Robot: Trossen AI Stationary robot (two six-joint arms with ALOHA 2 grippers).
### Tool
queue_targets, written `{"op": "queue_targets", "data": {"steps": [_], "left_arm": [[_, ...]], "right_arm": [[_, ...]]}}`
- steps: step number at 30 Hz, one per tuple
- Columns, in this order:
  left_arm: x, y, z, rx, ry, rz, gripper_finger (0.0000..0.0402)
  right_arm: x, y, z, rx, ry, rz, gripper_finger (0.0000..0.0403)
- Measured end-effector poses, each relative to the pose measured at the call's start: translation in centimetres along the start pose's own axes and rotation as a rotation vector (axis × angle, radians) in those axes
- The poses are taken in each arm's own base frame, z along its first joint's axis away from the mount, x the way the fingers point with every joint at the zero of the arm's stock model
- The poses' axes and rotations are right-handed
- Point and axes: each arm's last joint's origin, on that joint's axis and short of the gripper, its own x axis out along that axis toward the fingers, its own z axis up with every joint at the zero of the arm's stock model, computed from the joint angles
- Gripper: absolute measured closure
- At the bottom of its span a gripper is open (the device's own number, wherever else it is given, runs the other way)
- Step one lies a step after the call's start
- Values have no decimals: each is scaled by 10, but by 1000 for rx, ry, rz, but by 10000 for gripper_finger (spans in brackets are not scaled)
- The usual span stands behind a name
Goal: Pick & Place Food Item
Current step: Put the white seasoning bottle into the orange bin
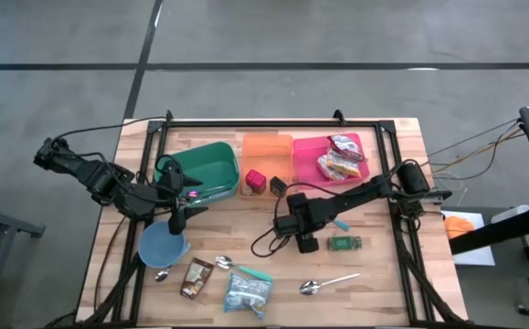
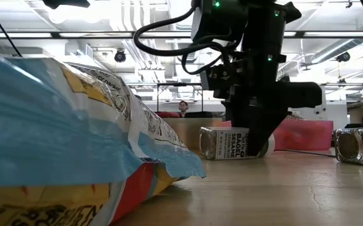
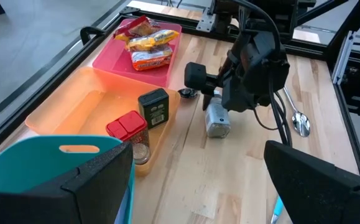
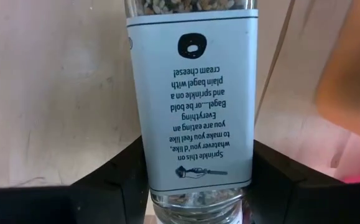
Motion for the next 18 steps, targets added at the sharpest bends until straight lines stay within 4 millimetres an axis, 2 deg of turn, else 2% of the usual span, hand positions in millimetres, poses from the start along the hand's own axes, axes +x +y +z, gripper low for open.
{"op": "queue_targets", "data": {"steps": [8,14,18], "left_arm": [[9,-5,-4,-108,-48,-27,39],[25,-14,-10,-205,-160,-107,39],[34,-17,-20,-301,-160,-164,39]], "right_arm": [[-8,9,4,7,-15,1,209],[-26,23,12,-60,-48,-106,209],[-41,30,22,-102,-106,-190,209]]}}
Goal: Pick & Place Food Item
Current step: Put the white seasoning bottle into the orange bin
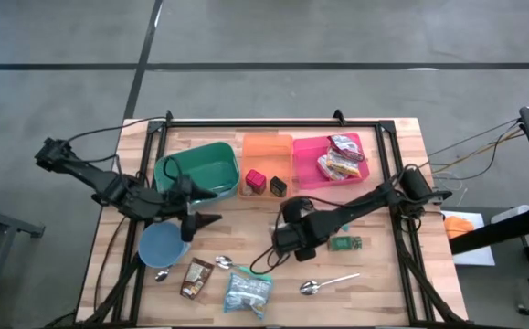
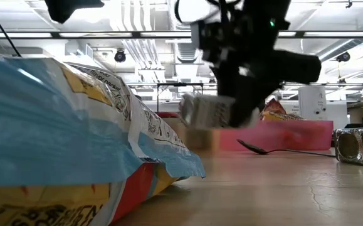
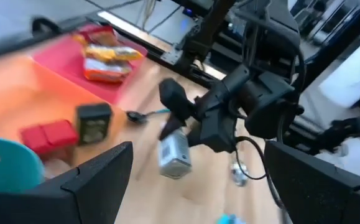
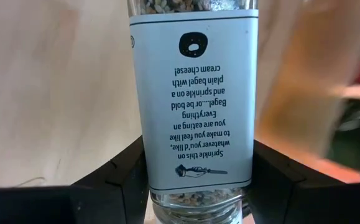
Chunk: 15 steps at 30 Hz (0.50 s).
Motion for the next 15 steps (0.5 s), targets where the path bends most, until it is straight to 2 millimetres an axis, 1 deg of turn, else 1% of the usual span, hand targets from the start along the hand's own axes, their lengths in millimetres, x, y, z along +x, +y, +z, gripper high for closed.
{"op": "queue_targets", "data": {"steps": [4,7,9,12,15], "left_arm": [[4,1,-9,-94,45,-52,39],[4,2,-12,-112,69,-59,39],[5,3,-13,-120,78,-52,39],[5,3,-13,-143,79,-49,39],[5,4,-13,-160,67,-37,39]], "right_arm": [[-13,-2,11,-12,-52,-34,209],[-22,-5,18,-43,-85,-44,209],[-28,-8,22,-50,-105,-82,209],[-37,-13,30,-27,-139,-140,209],[-49,-21,38,53,-183,-191,209]]}}
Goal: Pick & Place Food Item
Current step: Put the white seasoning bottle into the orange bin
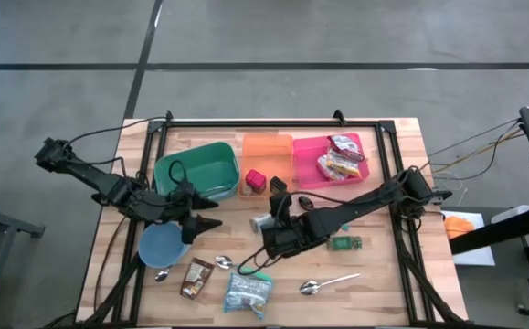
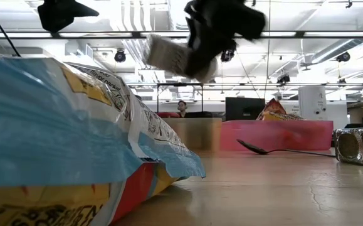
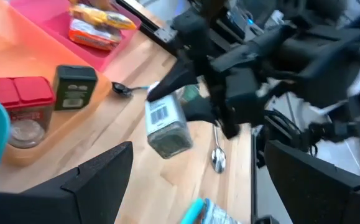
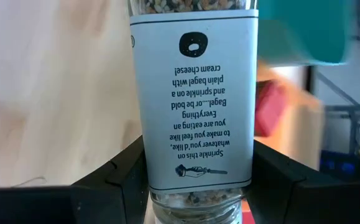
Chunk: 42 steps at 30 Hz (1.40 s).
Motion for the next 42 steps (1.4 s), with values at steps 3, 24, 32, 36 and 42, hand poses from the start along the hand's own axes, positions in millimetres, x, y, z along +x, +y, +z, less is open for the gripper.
{"op": "queue_targets", "data": {"steps": [3,24,32,36,42], "left_arm": [[0,1,1,-27,-44,40,39],[16,-1,3,-77,-130,83,38],[36,-3,0,-173,-175,113,38],[44,-1,0,-208,-203,153,38],[51,2,0,-198,-210,176,38]], "right_arm": [[-9,-7,10,55,-44,-6,209],[-27,-35,43,266,-263,-136,209],[-22,-42,42,280,-254,-153,209],[-22,-42,42,269,-251,-156,209],[-22,-42,42,264,-251,-157,209]]}}
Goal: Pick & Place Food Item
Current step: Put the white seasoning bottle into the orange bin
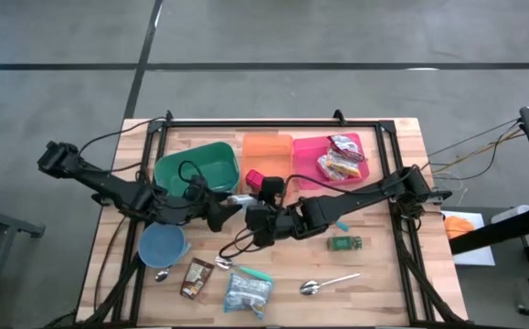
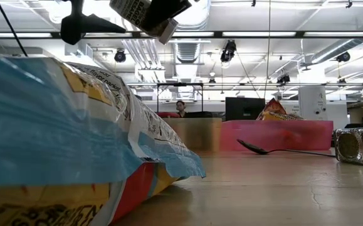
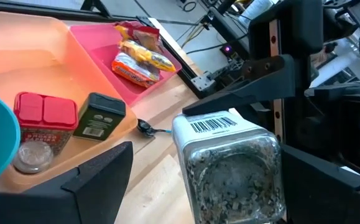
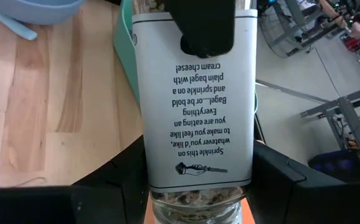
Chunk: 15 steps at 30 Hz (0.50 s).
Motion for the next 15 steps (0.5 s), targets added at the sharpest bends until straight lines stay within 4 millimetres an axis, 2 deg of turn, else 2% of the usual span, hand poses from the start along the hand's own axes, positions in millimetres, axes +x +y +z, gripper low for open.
{"op": "queue_targets", "data": {"steps": [4,7,15], "left_arm": [[2,0,-1,20,6,1,44],[2,0,0,36,19,-13,70],[2,-1,0,27,39,-35,213]], "right_arm": [[1,1,-1,-5,1,0,209],[1,1,-1,-10,-4,1,209],[3,0,0,-56,-16,-29,209]]}}
